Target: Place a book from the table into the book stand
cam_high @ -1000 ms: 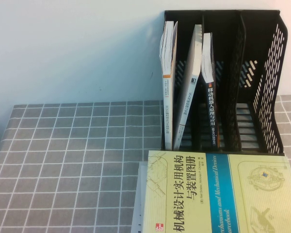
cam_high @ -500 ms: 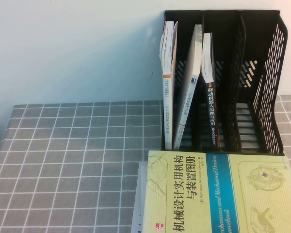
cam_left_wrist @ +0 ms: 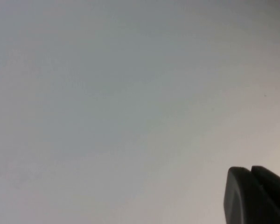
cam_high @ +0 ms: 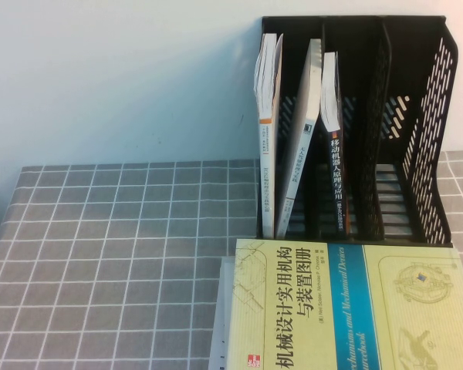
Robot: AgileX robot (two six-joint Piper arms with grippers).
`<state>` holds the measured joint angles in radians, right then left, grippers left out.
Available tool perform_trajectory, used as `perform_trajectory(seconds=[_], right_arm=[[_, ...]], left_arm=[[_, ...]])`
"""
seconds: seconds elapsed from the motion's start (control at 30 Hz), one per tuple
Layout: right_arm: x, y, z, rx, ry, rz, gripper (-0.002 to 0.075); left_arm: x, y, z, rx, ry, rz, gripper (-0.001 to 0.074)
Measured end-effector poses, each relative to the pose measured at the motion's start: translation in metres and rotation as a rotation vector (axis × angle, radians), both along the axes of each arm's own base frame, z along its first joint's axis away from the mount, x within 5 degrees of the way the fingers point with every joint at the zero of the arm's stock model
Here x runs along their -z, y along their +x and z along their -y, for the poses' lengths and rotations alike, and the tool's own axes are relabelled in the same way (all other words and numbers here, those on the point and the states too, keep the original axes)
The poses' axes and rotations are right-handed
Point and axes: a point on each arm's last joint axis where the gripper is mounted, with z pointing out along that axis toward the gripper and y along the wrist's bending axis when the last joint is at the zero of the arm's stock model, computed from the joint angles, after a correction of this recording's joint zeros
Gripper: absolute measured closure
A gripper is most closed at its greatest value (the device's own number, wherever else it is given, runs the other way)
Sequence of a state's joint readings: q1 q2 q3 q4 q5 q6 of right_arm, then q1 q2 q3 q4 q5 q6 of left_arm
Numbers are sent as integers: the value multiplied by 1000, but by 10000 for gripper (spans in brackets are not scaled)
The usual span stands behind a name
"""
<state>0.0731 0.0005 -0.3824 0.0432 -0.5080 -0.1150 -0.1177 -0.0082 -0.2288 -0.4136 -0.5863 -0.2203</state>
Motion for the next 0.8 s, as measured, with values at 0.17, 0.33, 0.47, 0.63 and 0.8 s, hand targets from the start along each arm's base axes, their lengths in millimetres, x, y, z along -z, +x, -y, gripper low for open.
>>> perform_trajectory(seconds=[0.17,0.33,0.47,0.63,0.8], right_arm=[[-44,13,-1,-2,-15,-140,729],[-56,63,-6,-95,54,-451,729],[-43,89,-10,-97,26,-647,729],[-28,92,-13,-102,-19,-819,729],[2,97,-15,-82,-112,-1143,729]], left_arm=[[-52,12,10,64,93,-158,738],[-70,57,28,226,152,-536,738],[-53,84,40,324,192,-824,738],[-31,103,46,362,266,-1050,738],[-28,105,48,391,247,-1074,738]])
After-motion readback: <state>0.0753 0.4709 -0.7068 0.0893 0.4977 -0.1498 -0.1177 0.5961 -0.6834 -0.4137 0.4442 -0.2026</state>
